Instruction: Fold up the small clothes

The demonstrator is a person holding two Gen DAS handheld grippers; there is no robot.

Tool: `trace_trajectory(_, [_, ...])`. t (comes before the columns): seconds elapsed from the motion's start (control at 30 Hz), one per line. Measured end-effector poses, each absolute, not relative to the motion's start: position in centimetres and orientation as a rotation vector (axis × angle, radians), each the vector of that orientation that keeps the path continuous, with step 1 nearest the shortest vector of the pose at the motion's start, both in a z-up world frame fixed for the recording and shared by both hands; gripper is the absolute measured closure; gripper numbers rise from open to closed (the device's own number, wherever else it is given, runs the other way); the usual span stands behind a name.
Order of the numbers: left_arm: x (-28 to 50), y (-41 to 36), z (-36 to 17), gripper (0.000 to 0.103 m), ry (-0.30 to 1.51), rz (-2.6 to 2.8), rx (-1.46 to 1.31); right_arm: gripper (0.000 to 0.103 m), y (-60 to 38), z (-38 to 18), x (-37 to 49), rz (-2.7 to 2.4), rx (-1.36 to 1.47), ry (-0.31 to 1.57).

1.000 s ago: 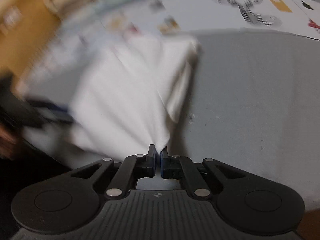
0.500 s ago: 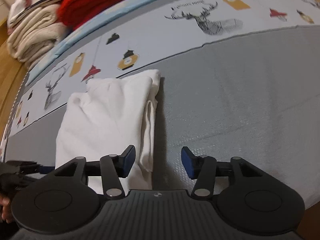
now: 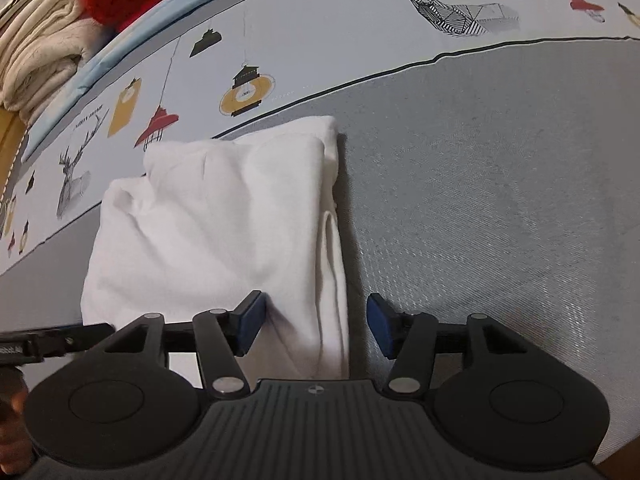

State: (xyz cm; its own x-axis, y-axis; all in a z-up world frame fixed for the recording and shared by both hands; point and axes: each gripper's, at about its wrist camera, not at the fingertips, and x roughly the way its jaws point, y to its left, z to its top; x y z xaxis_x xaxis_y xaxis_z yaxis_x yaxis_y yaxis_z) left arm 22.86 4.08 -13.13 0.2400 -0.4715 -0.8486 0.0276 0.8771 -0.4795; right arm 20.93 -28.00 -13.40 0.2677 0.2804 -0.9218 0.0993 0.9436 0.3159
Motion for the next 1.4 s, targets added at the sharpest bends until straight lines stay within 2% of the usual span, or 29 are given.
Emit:
trace_trajectory(0.03, [23.1,3.9,-13.3,0.026,1.293,-0.355,-0.406,0.048,-27.9,-13.5,21.1,0.126,0.347,1.301])
trace_trajectory(0.1, [23.6,3.7,-13.8,0.029,1.291,-0.353,-0.402,0.060,-27.8,-13.6,21.2,0.137,0.364,1.301])
trace_trajectory(0.17, [24.0,3.4,-14.0,0.035,1.282,-0.352,-0.399,0.067,-27.6,-13.6,21.3,0.145,0.367,1.301])
trace_trajectory(0.23, [23.8,3.4,-13.6,0.052,1.270,-0.357,-0.386,0.074,-27.3,-13.6,21.4,0.152,0.365,1.297])
trace_trajectory(0.33, [24.4,3.6,-12.7,0.066,1.225,-0.383,-0.360,0.088,-27.4,-13.2,21.6,0.143,0.389,1.272])
trace_trajectory(0.63, [26.6,6.3,-9.1,0.068,1.034,-0.343,-0.280,0.089,-25.7,-12.4,24.8,0.188,0.457,1.113])
trace_trajectory(0.87, [28.2,9.4,-7.2,0.066,0.888,-0.296,-0.277,0.089,-21.8,-10.7,27.2,0.237,0.399,0.903])
trace_trajectory(0.93, [28.7,9.9,-7.3,0.047,0.866,-0.250,-0.265,0.089,-21.0,-10.5,27.6,0.235,0.370,0.859])
trace_trajectory(1.03, [29.2,10.9,-7.2,0.043,0.889,-0.162,-0.290,0.086,-20.6,-10.8,28.4,0.161,0.299,0.834])
trace_trajectory(1.1, [29.4,11.4,-7.9,0.041,0.968,-0.202,-0.353,0.068,-21.0,-11.6,29.1,0.085,0.279,0.873])
trace_trajectory(1.2, [29.2,10.9,-9.5,0.027,1.090,-0.247,-0.347,0.065,-22.3,-12.4,29.2,0.059,0.355,0.921])
trace_trajectory(1.23, [28.9,10.7,-10.0,0.027,1.117,-0.246,-0.314,0.064,-22.5,-12.4,29.1,0.074,0.369,0.925])
trace_trajectory(1.3, [28.8,10.6,-10.8,0.027,1.161,-0.245,-0.290,0.051,-22.6,-12.6,28.6,0.126,0.379,0.958])
trace_trajectory(1.4, [28.4,11.5,-11.5,0.027,1.193,-0.241,-0.374,0.051,-22.2,-13.1,28.0,0.181,0.361,1.036])
